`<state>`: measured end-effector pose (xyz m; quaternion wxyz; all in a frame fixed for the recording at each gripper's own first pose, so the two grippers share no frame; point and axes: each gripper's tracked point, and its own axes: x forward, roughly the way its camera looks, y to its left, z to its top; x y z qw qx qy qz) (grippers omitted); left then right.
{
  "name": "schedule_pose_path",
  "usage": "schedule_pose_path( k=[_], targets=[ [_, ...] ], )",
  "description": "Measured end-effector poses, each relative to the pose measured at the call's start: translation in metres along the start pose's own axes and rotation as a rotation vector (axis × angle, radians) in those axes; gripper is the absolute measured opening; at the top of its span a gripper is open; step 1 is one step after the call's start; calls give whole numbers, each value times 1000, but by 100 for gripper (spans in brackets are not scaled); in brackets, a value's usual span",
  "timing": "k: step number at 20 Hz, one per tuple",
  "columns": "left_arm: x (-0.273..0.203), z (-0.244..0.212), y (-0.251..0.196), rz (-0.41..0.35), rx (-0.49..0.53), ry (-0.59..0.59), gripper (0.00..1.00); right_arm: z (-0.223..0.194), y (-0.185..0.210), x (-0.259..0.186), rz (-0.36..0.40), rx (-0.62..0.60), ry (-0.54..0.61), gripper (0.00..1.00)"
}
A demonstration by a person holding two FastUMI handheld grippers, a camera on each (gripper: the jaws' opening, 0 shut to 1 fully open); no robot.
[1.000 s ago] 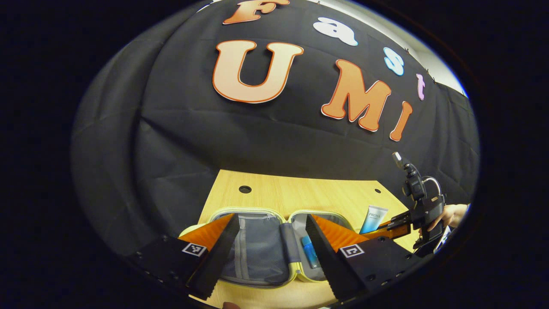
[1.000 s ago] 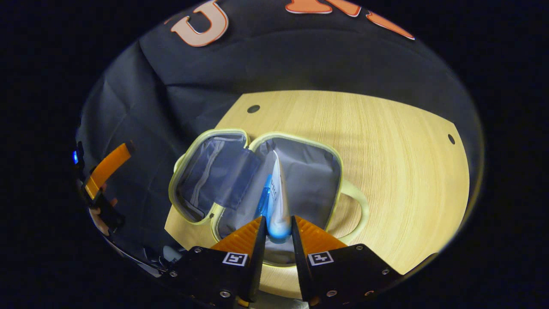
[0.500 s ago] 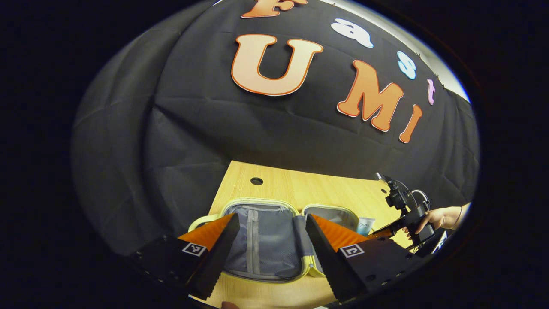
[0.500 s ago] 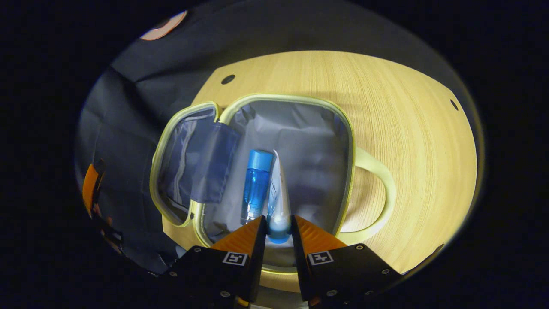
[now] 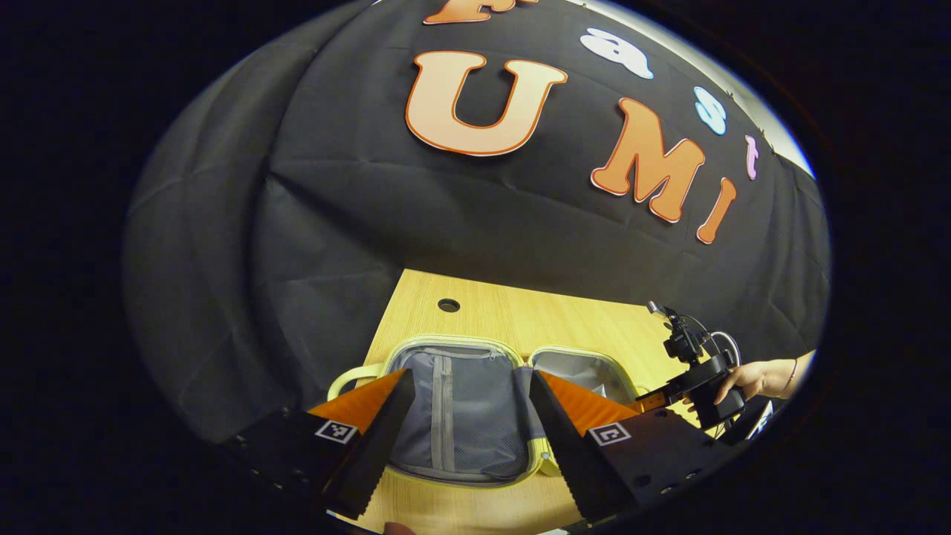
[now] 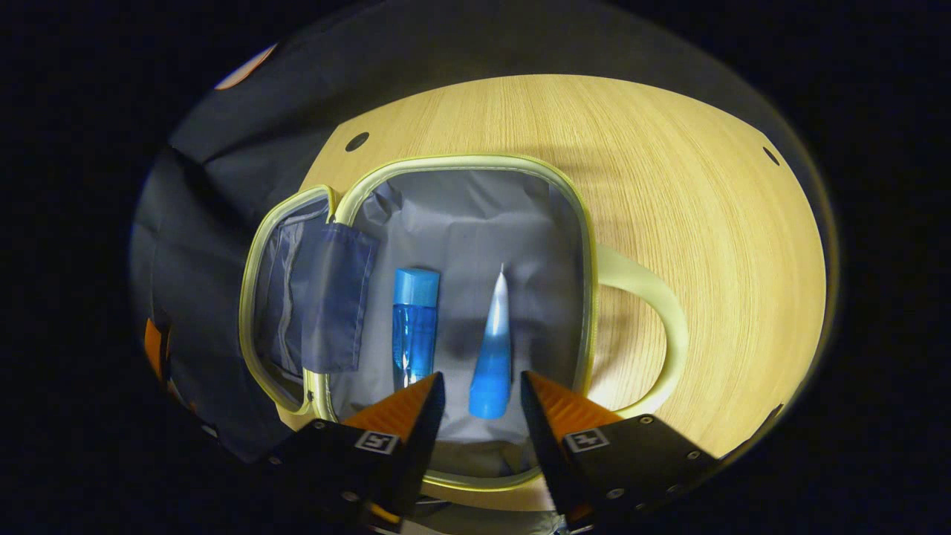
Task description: First open the suitcase, pack the skin care products into it, and then close the suitcase.
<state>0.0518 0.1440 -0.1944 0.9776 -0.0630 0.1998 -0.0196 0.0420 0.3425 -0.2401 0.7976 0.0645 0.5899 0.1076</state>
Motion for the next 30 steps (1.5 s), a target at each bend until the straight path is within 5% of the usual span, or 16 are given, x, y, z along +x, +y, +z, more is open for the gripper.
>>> schedule_pose_path(
  k=[1, 2, 8, 10, 17, 22, 30],
  targets=[
    [0, 0, -1, -3, 1, 0, 96, 2, 3, -3, 9, -2, -13, 70],
    [0, 1, -2, -5, 2, 0, 97, 5, 4, -5, 11, -13, -29, 94],
    [4, -6, 16, 3, -37, 7, 99, 20, 10, -34, 37, -81, -163, 96],
    [6, -13, 34, 12, -61, 16, 94, 26, 16, -51, 51, -115, -242, 95],
    [33, -44, 128, 53, -194, 42, 97, 40, 42, -108, 103, -170, -466, 95],
    [57, -76, 204, 78, -336, 73, 97, 35, 33, -122, 58, -163, -493, 95],
    [107, -123, 234, -20, -501, 145, 97, 21, 23, -138, -8, -145, -494, 96]
  ],
)
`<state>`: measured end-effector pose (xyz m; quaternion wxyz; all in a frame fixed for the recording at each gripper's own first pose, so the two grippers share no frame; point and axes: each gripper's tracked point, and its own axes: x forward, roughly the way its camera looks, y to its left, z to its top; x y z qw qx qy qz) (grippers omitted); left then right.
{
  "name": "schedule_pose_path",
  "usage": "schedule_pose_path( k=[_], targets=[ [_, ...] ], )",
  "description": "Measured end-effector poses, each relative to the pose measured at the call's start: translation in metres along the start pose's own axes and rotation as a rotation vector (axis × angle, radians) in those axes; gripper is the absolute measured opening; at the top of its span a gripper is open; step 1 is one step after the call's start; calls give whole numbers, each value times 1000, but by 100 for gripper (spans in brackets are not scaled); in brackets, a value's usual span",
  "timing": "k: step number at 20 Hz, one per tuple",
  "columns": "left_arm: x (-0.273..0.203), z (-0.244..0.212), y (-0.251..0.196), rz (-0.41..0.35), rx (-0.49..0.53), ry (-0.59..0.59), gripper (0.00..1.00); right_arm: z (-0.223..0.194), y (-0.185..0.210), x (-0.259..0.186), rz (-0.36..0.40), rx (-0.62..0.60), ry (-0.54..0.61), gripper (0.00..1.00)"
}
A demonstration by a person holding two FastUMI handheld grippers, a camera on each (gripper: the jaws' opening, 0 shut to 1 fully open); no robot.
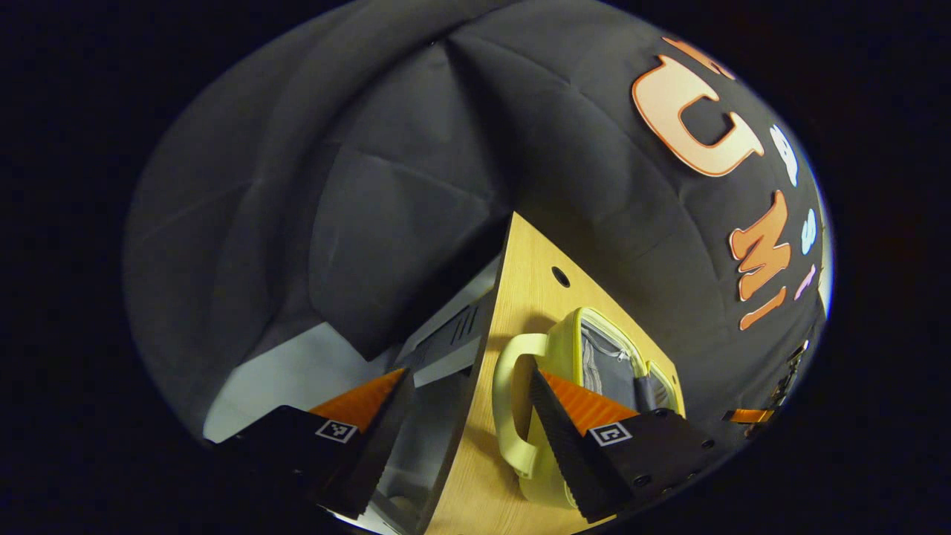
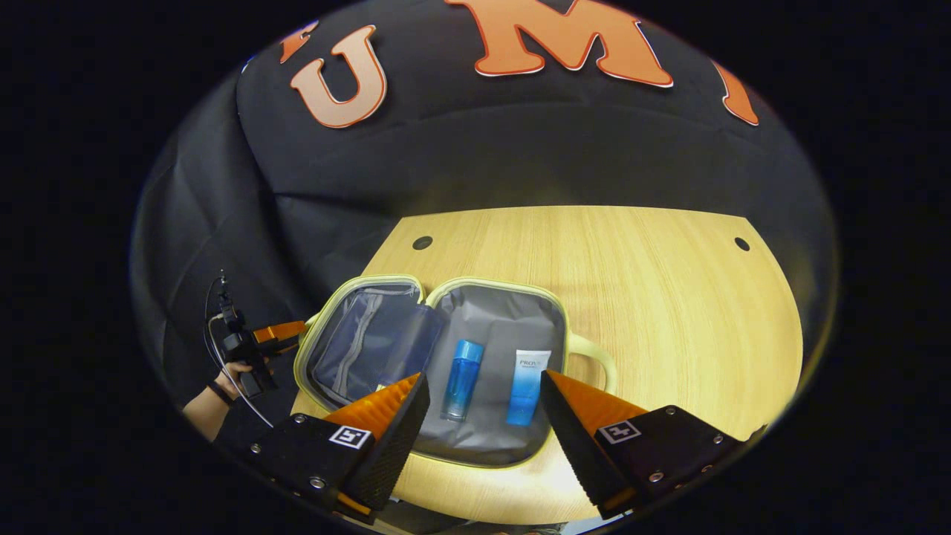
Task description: First open the suitcase, pack the skin care products into it, and then close the suitcase.
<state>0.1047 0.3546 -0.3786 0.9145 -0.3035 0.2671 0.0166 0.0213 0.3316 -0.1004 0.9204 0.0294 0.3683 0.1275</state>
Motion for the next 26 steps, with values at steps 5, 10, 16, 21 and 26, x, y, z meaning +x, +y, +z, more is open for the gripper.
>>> schedule_pose_path(
  k=[5, 10, 16, 21, 26],
  targets=[
    [17, 0, -13, -79, -52, 2, 90, 2, -10, -10, -40, 20, -22, 95],
    [33, -8, -25, -101, -46, 35, 21, 2, -12, -14, -51, 29, -33, 96],
    [30, -12, -35, -85, -73, 46, 7, 4, -19, -20, -60, 22, -58, 95],
    [1, 12, -67, -28, 85, -5, 7, 21, -37, -30, -93, 9, -132, 96],
    [-42, 47, -128, -5, 209, -67, 6, 42, -66, -53, -153, -54, -237, 96]
  ],
)
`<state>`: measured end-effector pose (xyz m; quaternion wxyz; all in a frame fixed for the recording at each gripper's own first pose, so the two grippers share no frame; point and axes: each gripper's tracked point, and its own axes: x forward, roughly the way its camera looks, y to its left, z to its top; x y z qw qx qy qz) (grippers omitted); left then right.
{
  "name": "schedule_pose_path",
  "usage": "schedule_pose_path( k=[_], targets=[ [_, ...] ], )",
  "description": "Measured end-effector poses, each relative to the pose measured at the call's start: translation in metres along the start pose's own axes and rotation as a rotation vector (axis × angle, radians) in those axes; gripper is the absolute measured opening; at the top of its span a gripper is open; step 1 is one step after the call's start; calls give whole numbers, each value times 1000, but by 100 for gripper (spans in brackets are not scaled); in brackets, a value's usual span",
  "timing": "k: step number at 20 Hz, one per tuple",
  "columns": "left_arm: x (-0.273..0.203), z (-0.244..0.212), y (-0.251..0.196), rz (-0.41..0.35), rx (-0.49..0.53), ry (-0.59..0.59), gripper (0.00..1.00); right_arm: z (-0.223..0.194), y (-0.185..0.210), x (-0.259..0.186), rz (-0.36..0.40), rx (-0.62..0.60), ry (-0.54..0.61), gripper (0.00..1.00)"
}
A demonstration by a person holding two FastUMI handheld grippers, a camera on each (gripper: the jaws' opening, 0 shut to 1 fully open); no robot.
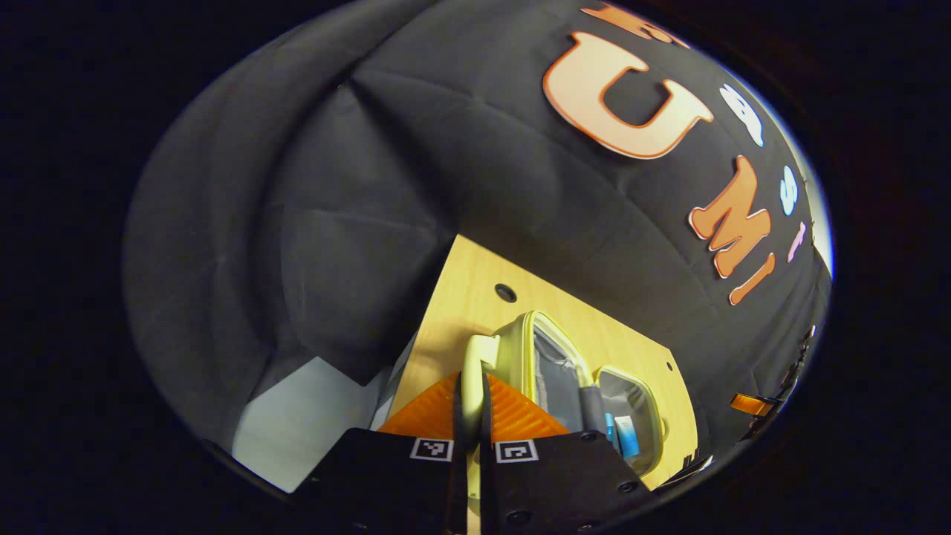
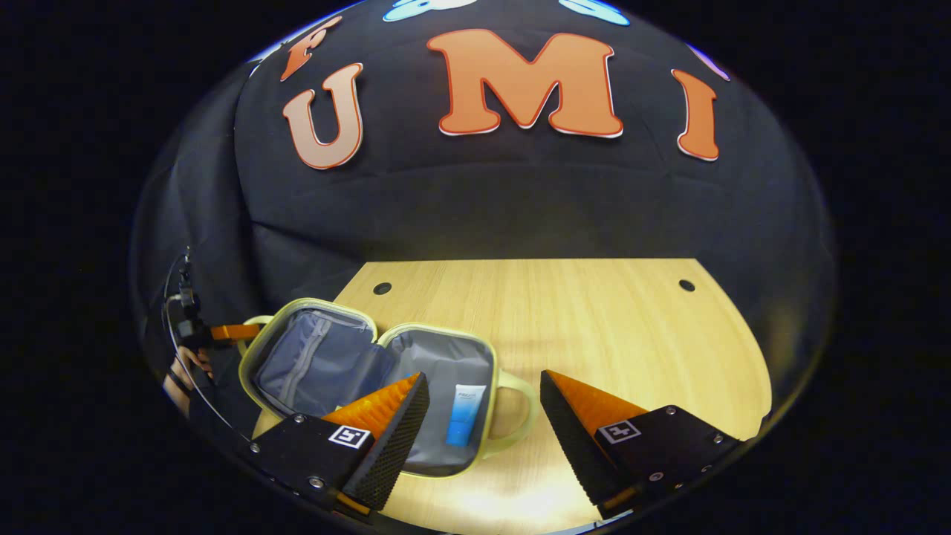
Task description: First open the suitcase, pack the skin care products into it, and then close the suitcase.
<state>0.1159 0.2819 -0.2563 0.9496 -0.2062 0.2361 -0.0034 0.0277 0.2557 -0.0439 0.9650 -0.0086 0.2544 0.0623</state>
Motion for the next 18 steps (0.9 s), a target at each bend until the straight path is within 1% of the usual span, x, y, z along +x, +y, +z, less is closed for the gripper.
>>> schedule_pose_path(
  k=[4, 6, 8, 14, 15, 18],
  targets=[
    [-32, 29, -64, 16, 74, -34, 6, 22, -33, -13, -28, -48, -80, 95],
    [-42, 38, -105, 31, 135, -50, 6, 35, -52, -18, -32, -55, -117, 95],
    [-47, 41, -141, 63, 210, -60, 6, 44, -74, -23, -36, -65, -144, 96],
    [-48, 30, -243, 185, 405, -70, 6, 59, -138, -33, -28, -69, -194, 95],
    [-46, 26, -260, 195, 432, -71, 6, 62, -148, -34, -29, -65, -205, 95],
    [-32, 7, -318, 169, 456, -65, 6, 72, -171, -37, -17, -51, -230, 96]
  ],
)
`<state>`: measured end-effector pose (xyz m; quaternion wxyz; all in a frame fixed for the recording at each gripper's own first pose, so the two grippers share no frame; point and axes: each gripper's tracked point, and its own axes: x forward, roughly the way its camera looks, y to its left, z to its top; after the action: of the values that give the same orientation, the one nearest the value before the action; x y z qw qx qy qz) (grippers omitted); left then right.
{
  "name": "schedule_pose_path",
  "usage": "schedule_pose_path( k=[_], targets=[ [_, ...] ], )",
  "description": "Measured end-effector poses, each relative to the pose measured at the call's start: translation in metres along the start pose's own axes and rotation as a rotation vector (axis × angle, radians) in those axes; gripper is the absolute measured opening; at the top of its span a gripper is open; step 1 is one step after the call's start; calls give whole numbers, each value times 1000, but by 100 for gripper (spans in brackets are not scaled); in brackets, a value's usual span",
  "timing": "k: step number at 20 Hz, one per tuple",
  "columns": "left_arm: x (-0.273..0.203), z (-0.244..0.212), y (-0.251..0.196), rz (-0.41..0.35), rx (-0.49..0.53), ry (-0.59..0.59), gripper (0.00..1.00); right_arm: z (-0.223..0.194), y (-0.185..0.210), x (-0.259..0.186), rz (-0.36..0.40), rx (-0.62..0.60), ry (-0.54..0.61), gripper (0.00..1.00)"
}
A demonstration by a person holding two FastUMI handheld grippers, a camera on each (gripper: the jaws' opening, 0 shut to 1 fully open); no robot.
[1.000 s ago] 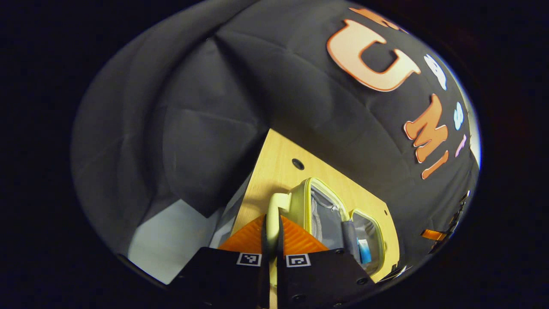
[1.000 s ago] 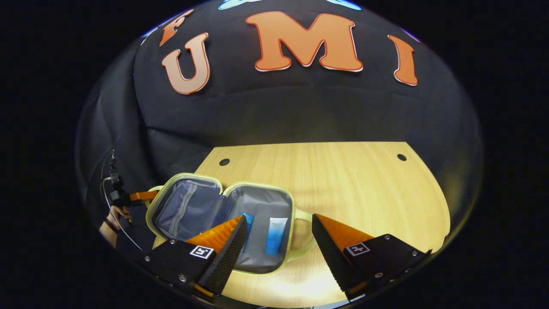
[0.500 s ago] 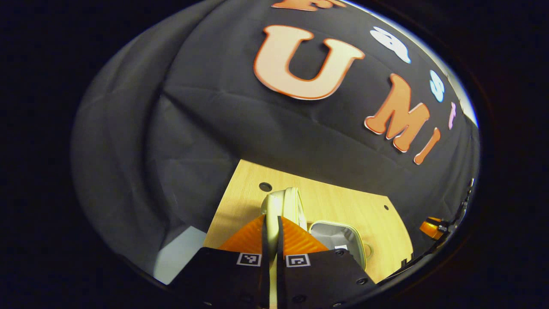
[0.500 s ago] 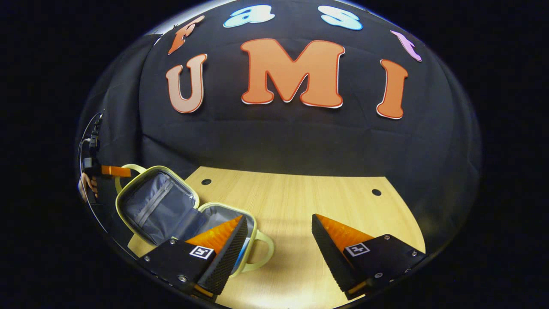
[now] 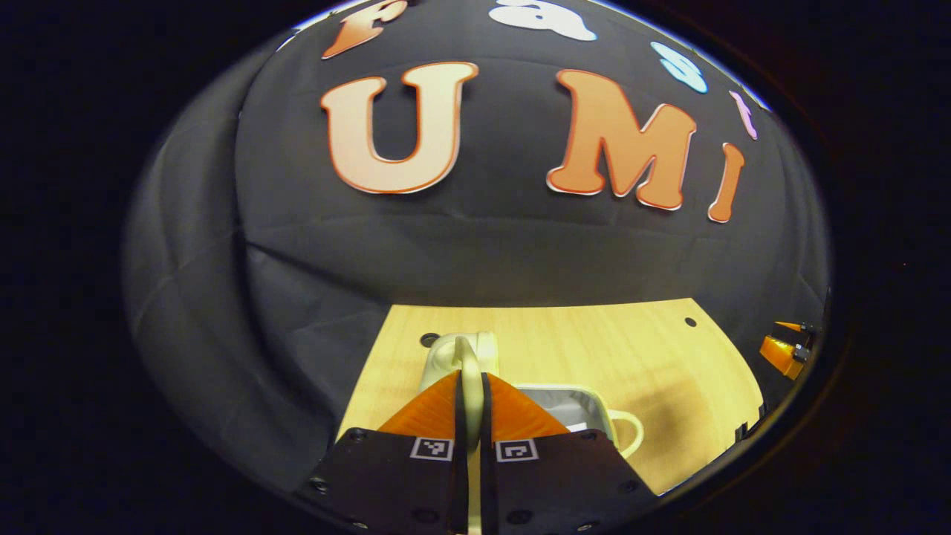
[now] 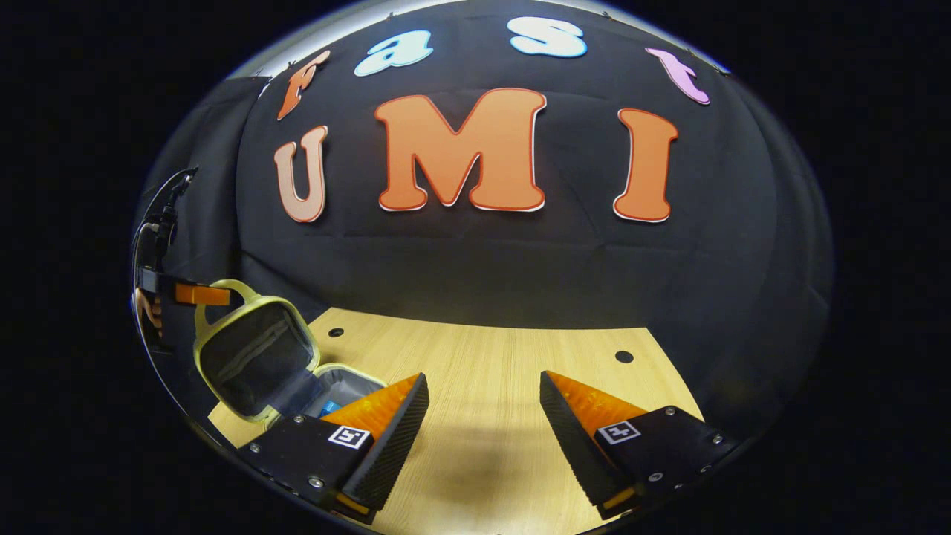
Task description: First open the suitcase, pack the skin care products into it, and then close the suitcase.
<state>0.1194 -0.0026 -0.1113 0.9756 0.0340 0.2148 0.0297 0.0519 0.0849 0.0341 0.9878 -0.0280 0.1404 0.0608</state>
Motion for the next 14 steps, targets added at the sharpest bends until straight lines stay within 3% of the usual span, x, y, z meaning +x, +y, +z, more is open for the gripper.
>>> schedule_pose_path(
  k=[6, 11, 14],
  targets=[
    [17, -24, -113, -60, 62, 37, 6, 6, -39, -5, 23, -8, -26, 96],
    [49, -78, -203, -134, 86, 133, 7, -4, -68, -11, 12, -25, -15, 95],
    [75, -116, -232, -153, 114, 202, 6, -15, -83, -13, -5, -32, 1, 95]
  ],
)
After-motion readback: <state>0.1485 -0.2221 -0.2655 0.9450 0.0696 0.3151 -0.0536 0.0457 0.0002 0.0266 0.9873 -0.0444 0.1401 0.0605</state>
